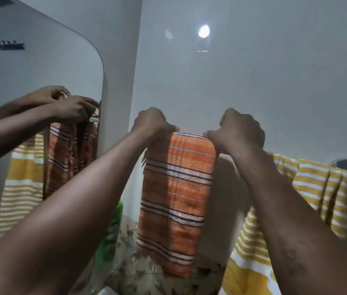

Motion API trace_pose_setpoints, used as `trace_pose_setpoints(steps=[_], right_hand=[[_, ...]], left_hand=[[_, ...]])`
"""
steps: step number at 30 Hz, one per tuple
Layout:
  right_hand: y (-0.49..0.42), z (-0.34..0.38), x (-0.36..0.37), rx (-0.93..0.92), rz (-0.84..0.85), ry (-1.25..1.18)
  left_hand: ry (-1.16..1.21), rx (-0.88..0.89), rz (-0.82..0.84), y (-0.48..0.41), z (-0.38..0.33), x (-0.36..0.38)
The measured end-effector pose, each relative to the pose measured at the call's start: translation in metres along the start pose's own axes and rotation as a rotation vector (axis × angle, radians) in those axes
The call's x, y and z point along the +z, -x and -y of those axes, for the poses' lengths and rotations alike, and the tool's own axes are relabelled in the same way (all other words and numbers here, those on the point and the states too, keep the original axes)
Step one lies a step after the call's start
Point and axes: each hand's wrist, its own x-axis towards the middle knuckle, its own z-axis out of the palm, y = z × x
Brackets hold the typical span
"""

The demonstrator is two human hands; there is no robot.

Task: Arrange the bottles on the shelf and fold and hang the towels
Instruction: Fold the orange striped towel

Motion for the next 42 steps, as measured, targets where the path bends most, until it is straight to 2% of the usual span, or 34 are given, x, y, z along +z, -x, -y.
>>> trace_pose_setpoints(steps=[2, 4, 7, 11, 13, 15, 17, 18, 22, 28, 35, 42], right_hand=[[0.005, 0.002, 0.006, -0.086, -0.066, -0.001], [0.012, 0.005, 0.016, -0.198, -0.03, -0.07], [0.021, 0.005, 0.026, -0.222, 0.043, -0.055], [0.026, 0.004, 0.031, -0.234, -0.008, 0.01], [0.027, 0.005, 0.03, -0.229, 0.009, 0.023], [0.025, 0.005, 0.03, -0.221, 0.029, 0.058], [0.022, 0.005, 0.031, -0.2, 0.058, 0.097], [0.02, 0.006, 0.031, -0.181, 0.081, 0.11], [0.014, 0.012, 0.025, -0.153, 0.143, 0.12], [0.015, 0.025, 0.029, -0.372, 0.173, 0.133], [0.011, 0.016, 0.035, -0.371, 0.185, 0.245], [-0.012, 0.026, 0.023, -0.291, 0.437, 0.28]], left_hand=[[-0.018, 0.037, -0.049, 0.003, 0.002, 0.006], [0.047, 0.041, -0.117, 0.011, 0.006, 0.011], [0.305, 0.039, -0.204, 0.029, 0.017, 0.019], [0.618, 0.035, -0.29, 0.063, 0.045, 0.039], [0.751, -0.052, -0.209, 0.076, 0.06, 0.053], [0.883, -0.141, -0.034, 0.086, 0.073, 0.064], [0.987, -0.137, 0.133, 0.094, 0.079, 0.068], [1.013, -0.124, 0.167, 0.097, 0.079, 0.068], [1.013, -0.095, 0.113, 0.092, 0.069, 0.058], [0.968, -0.092, 0.131, 0.078, 0.064, 0.052], [0.929, -0.11, 0.184, 0.095, 0.077, 0.065], [0.95, -0.112, 0.154, 0.09, 0.07, 0.06]])
